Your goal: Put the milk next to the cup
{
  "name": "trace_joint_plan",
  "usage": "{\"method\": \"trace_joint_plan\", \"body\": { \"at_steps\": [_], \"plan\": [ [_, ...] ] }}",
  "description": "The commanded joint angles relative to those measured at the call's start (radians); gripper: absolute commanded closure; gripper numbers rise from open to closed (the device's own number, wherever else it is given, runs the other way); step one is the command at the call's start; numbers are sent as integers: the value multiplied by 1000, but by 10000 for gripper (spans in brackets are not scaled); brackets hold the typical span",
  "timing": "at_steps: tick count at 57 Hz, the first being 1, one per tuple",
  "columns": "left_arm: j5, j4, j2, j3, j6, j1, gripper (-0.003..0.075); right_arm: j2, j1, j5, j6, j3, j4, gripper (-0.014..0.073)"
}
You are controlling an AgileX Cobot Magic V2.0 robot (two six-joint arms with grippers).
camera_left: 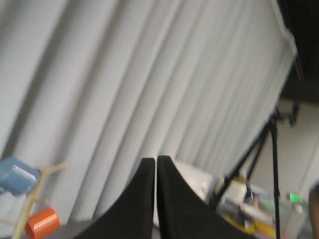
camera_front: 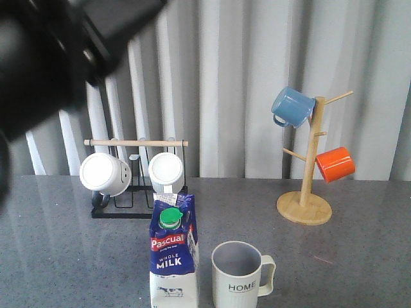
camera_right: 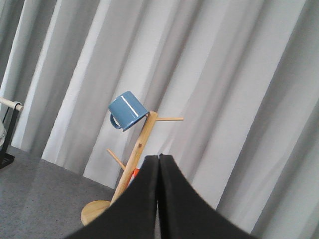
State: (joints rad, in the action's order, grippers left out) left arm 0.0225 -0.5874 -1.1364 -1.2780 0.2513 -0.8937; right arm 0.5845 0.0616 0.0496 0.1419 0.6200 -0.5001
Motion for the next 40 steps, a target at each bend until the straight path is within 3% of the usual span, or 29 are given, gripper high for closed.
{"method": "trace_joint_plan", "body": {
  "at_steps": [1,9,17,24,31,40],
  "plan": [
    [-160,232,21,57,-144,-7,727,4,-6,61,3,31,-4,602],
    [-50,446,134,352,-300,43,727,4,-6,61,3,31,-4,602],
    [204,418,337,693,-296,170,727,4,-6,60,3,31,-4,602],
    [365,390,560,973,-295,348,727,4,-6,60,3,31,-4,602],
    [353,422,761,1131,-290,523,727,4,-6,60,3,31,-4,602],
    [186,460,933,1192,-290,693,727,4,-6,60,3,31,-4,602]
  ]
}}
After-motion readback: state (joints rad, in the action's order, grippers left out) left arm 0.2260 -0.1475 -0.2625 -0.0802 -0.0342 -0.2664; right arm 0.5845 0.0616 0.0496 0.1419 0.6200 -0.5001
